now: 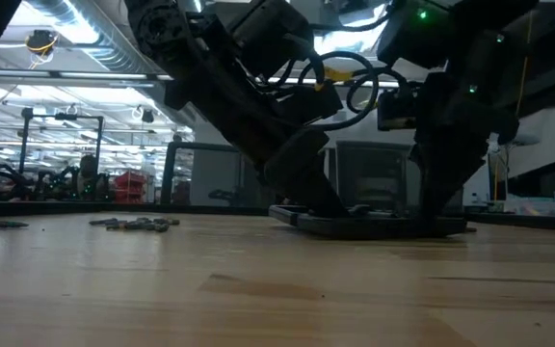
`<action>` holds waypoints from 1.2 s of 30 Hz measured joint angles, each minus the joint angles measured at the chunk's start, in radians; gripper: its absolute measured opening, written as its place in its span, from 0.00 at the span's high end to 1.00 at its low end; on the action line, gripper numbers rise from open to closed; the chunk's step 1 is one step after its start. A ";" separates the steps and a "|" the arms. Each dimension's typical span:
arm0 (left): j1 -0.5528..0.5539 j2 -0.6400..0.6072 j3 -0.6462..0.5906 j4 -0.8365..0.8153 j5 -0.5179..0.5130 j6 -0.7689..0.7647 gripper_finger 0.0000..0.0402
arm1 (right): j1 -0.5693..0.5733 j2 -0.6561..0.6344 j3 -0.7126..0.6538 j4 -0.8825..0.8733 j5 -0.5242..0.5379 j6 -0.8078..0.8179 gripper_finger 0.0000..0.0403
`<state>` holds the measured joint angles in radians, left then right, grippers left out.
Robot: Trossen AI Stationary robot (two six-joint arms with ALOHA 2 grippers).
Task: Prefit tool cases
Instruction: Remove the white socket bit from the black prefit tool case
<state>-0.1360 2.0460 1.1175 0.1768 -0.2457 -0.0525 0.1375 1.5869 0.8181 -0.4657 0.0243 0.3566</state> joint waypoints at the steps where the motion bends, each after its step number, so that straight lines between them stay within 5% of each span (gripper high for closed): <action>1: 0.000 0.000 0.000 0.000 0.000 0.000 1.00 | 0.000 0.001 0.013 -0.012 -0.008 0.002 0.97; 8: 0.000 0.000 0.000 -0.008 -0.001 0.000 1.00 | 0.000 -0.008 0.093 -0.056 0.016 0.001 0.99; 15: -0.003 -0.001 0.001 -0.013 -0.001 -0.010 1.00 | -0.052 -0.060 0.092 -0.308 0.263 0.054 1.00; 20: -0.003 -0.002 0.001 -0.014 -0.001 -0.019 1.00 | -0.182 -0.171 0.017 -0.322 0.369 0.124 1.00; 29: -0.003 -0.001 0.000 -0.014 -0.001 -0.019 1.00 | -0.422 -0.193 -0.073 -0.186 0.140 0.133 0.87; 33: -0.003 -0.002 0.000 -0.012 -0.001 -0.019 1.00 | -0.426 -0.194 -0.062 -0.141 0.072 0.125 0.72; 36: -0.003 -0.002 0.000 -0.011 -0.002 -0.019 1.00 | -0.395 -0.194 -0.049 -0.067 -0.085 0.092 0.62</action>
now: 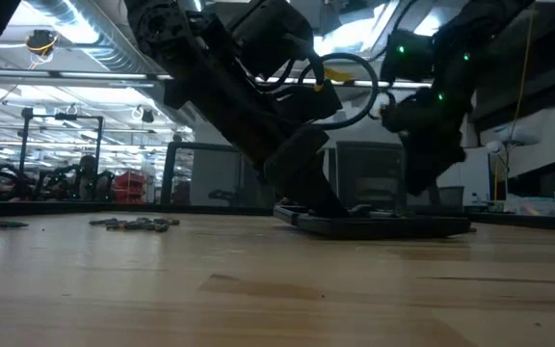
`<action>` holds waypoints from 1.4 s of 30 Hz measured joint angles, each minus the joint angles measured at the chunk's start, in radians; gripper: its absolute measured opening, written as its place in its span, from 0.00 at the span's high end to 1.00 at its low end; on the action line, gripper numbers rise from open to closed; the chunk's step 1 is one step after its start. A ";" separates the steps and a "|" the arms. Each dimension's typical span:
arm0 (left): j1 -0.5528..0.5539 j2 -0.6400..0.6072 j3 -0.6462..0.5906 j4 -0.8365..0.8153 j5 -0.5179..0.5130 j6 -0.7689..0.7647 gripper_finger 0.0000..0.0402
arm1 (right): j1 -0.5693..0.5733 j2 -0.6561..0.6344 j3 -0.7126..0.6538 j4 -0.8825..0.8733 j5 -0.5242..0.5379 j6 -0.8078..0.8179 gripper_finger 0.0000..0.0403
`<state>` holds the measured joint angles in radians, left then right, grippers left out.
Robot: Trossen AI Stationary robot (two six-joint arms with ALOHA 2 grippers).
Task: Prefit tool cases
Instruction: Remove the white socket bit from the black prefit tool case
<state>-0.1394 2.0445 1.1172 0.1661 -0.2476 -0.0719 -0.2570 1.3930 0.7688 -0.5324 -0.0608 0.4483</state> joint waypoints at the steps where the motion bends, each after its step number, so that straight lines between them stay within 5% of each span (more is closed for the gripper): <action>1: 0.000 0.000 0.000 0.000 0.001 0.000 1.00 | 0.018 -0.001 0.001 0.026 -0.054 -0.018 0.60; 4: 0.002 0.000 0.000 0.000 -0.002 0.000 1.00 | 0.096 0.000 0.002 0.103 -0.131 -0.092 0.56; 13: 0.003 0.000 0.000 0.002 0.000 0.004 1.00 | 0.270 0.005 0.003 0.140 0.029 -0.287 0.60; 31: 0.003 0.000 0.000 0.002 0.000 0.019 1.00 | 0.283 0.177 0.004 0.186 0.050 -0.416 0.67; 42: 0.004 0.000 0.000 0.002 0.001 0.019 1.00 | 0.276 0.195 0.005 0.200 0.096 -0.370 0.97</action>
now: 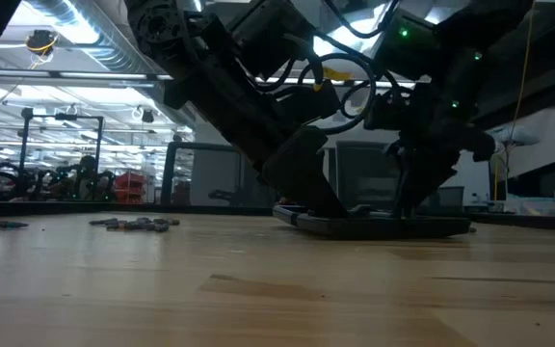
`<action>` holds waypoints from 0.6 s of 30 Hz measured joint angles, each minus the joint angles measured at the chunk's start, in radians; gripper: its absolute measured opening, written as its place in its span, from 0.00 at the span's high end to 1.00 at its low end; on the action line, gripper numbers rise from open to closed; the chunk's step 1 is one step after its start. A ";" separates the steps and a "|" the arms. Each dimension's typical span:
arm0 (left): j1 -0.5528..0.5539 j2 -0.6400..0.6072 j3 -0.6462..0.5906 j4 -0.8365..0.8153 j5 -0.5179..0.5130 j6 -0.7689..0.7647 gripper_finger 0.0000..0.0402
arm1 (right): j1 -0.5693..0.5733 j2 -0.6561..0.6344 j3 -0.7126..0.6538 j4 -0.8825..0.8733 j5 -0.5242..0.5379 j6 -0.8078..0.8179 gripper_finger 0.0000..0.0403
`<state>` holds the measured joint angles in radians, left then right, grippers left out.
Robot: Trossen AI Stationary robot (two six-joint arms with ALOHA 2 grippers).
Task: Prefit tool cases
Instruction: Remove the white socket bit from the black prefit tool case
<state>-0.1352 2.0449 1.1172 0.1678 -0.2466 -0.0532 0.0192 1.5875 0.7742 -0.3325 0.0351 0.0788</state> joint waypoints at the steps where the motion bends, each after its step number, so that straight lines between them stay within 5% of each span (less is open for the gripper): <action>1: 0.000 0.000 0.000 0.000 0.000 0.000 1.00 | -0.001 0.000 0.002 -0.003 -0.005 0.036 0.97; 8: 0.000 0.000 0.000 0.000 0.000 0.000 1.00 | -0.001 -0.039 0.069 -0.050 -0.006 0.101 0.99; 18: 0.000 0.000 0.000 0.000 0.000 -0.002 1.00 | -0.096 -0.118 0.074 -0.388 0.227 0.145 1.00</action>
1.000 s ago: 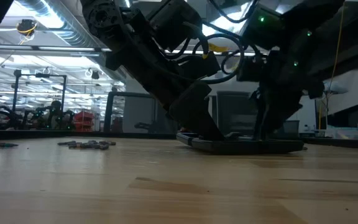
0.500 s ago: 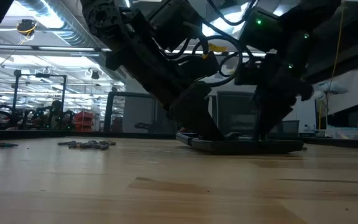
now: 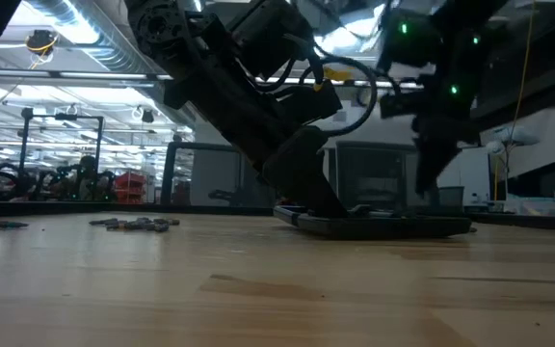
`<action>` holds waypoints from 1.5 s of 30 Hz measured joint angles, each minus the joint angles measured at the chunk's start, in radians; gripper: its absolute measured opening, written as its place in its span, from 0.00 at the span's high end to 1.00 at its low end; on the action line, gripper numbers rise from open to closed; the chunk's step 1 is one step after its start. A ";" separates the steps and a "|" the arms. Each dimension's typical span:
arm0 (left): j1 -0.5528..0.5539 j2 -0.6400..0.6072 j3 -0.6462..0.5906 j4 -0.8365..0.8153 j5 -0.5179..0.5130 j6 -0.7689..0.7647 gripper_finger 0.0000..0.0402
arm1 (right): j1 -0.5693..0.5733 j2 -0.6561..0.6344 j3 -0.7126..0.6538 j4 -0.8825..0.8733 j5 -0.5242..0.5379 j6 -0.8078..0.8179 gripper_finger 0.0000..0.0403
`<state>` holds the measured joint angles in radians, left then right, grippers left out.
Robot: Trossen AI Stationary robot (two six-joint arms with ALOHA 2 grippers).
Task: Prefit tool cases
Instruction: Remove the white socket bit from the black prefit tool case, then adjust the black prefit tool case
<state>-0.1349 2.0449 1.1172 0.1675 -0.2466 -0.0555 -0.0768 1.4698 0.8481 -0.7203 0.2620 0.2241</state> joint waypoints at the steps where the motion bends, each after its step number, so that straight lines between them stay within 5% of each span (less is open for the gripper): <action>1: 0.000 0.000 0.000 -0.001 0.000 0.000 1.00 | -0.020 -0.009 -0.015 -0.010 0.000 0.014 1.00; 9: 0.000 0.000 0.000 -0.001 -0.001 0.003 1.00 | -0.134 -0.015 -0.061 0.040 -0.155 0.110 0.92; 15: 0.000 0.000 0.000 -0.001 -0.001 0.003 1.00 | -0.132 -0.015 -0.059 0.038 -0.174 0.092 0.69; 22: 0.000 0.000 0.000 0.000 -0.002 -0.011 1.00 | -0.023 -0.015 -0.014 0.097 -0.445 0.142 0.47; 25: 0.000 0.001 0.000 0.003 -0.021 -0.033 1.00 | 0.086 -0.015 -0.010 0.143 -0.407 0.198 0.46; 32: 0.014 0.005 -0.002 0.073 -0.053 -0.145 1.00 | 0.243 -0.014 -0.010 0.200 -0.118 0.419 0.52; 45: 0.043 -0.005 -0.003 0.103 -0.098 -0.208 1.00 | 0.255 -0.013 -0.010 0.214 -0.025 0.580 0.59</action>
<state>-0.0920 2.0401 1.1145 0.2701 -0.3446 -0.2638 0.1780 1.4567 0.8379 -0.5062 0.2370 0.8038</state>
